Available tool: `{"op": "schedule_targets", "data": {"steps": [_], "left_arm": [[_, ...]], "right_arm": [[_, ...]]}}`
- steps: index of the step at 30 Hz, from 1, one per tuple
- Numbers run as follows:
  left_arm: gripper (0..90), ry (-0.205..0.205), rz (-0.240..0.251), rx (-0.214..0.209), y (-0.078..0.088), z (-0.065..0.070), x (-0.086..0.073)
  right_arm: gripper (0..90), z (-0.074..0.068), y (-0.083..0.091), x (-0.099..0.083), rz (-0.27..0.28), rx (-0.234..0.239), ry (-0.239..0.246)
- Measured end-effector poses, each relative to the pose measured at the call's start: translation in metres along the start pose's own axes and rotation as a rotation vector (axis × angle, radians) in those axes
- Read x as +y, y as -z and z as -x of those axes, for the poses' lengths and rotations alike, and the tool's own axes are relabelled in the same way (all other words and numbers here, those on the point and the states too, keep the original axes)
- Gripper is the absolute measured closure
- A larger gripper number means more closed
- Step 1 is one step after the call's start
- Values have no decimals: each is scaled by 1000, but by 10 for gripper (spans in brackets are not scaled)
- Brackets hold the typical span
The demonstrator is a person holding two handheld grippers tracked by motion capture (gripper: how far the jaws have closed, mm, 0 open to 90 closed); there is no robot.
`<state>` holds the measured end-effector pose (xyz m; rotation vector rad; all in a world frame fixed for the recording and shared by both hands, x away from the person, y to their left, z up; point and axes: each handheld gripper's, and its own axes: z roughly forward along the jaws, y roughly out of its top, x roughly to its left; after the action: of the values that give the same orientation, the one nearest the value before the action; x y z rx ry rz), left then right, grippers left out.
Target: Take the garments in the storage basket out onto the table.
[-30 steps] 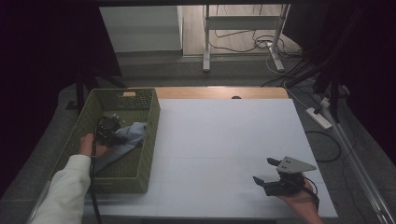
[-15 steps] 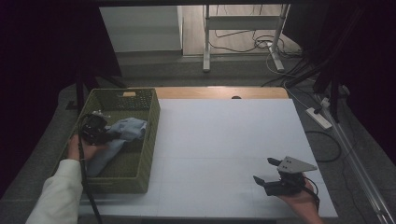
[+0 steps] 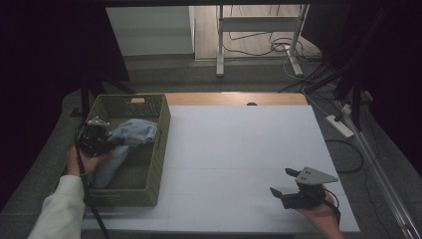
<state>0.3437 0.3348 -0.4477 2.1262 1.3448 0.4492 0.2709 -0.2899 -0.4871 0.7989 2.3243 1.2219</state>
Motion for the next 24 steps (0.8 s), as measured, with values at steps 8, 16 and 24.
{"op": "schedule_targets", "data": {"steps": [8, 16, 24], "left_arm": [[703, -19, 54, 21, 9, 7, 0], [703, -23, 106, 23, 17, 11, 1], [703, -18, 166, 6, 28, 16, 4]], "right_arm": [[145, 0, 0, 0, -1, 1, -1], [146, 0, -1, 0, 1, -1, 1], [146, 0, -1, 0, -5, -3, 1]]}}
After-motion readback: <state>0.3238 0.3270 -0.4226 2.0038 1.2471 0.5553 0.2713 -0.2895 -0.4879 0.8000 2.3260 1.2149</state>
